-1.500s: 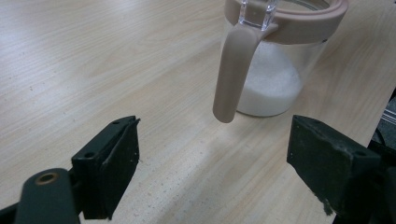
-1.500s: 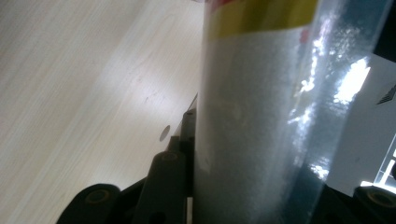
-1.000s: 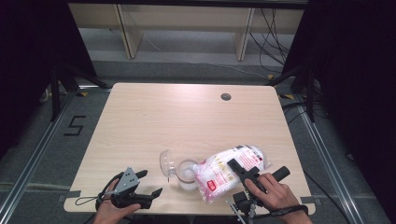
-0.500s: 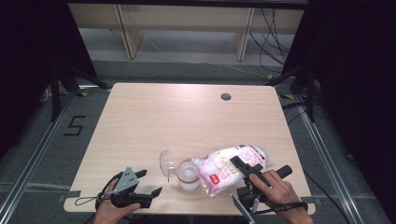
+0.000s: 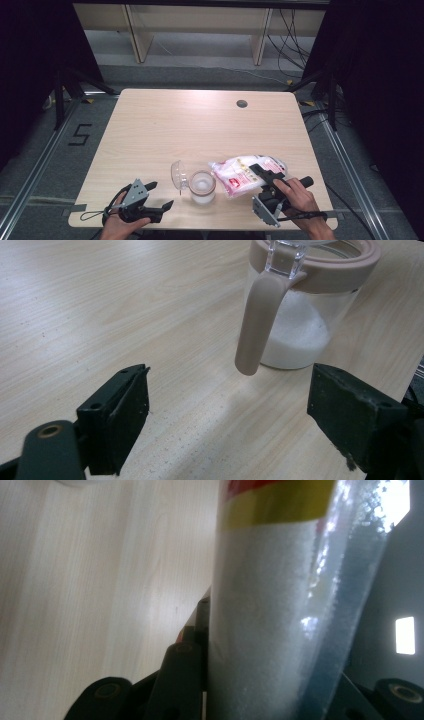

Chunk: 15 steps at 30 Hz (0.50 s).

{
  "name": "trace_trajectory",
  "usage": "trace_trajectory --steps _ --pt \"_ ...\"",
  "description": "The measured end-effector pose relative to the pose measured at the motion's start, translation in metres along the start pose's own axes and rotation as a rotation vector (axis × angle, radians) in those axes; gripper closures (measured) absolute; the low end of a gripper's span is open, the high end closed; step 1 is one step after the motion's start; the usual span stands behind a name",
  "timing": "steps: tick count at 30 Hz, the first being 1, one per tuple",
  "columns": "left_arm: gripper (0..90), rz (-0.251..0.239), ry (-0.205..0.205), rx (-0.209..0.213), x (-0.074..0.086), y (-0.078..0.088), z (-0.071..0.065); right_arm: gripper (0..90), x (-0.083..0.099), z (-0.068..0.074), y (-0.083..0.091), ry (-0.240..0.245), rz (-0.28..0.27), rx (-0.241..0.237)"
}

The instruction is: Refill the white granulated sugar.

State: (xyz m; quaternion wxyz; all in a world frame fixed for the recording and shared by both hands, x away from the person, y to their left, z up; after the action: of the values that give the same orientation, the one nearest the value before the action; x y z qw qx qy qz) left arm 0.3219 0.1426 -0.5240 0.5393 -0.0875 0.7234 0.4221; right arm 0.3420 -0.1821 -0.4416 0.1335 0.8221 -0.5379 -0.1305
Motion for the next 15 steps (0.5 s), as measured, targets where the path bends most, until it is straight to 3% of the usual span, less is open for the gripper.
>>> trace_trajectory --steps 3,4,6,8,9,10,11,12,15 --pt "16.7 0.000 0.002 -0.001 0.000 0.000 0.000 77.1 0.004 0.001 -0.004 -0.085 -0.029 0.013" --pt "16.7 0.003 0.003 -0.006 0.000 0.000 0.000 77.1 0.004 0.001 -0.006 -0.090 -0.034 0.008" --pt "16.7 -0.003 0.009 -0.005 -0.001 0.000 0.000 77.2 0.005 0.005 -0.009 -0.175 -0.047 -0.002" --pt "16.7 -0.001 -0.021 -0.003 -0.001 0.001 0.001 77.3 0.005 0.006 -0.012 -0.194 -0.060 -0.011" --pt "16.7 -0.003 -0.018 -0.003 -0.001 0.001 0.001 77.4 0.005 0.005 -0.014 -0.180 -0.065 -0.013" --pt "16.7 0.006 -0.028 -0.005 -0.001 0.001 0.002 77.4 0.006 0.009 -0.016 -0.246 -0.065 -0.026" --pt "16.7 0.006 -0.027 -0.005 -0.001 0.001 0.002 77.4 0.006 0.010 -0.018 -0.271 -0.073 -0.029" --pt "16.7 0.005 -0.027 -0.005 -0.001 0.001 0.002 77.5 0.006 0.007 -0.021 -0.259 -0.103 -0.019" --pt "16.7 0.005 -0.026 -0.006 -0.001 0.001 0.002 77.7 0.007 0.010 -0.025 -0.376 -0.107 -0.042"
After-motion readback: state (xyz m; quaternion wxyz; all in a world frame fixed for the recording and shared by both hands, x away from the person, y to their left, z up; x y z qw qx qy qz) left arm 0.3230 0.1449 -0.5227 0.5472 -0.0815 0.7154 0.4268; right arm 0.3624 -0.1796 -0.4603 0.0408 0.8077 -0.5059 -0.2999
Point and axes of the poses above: each handheld gripper's, and its own axes: y roughly backward along the jaws, x roughly out of its underside, z roughly to its left, the point moved 6 cm from there along -y, roughly forward along the jaws, and after that the axes turned 2 degrees about z, right-handed, at the moved point
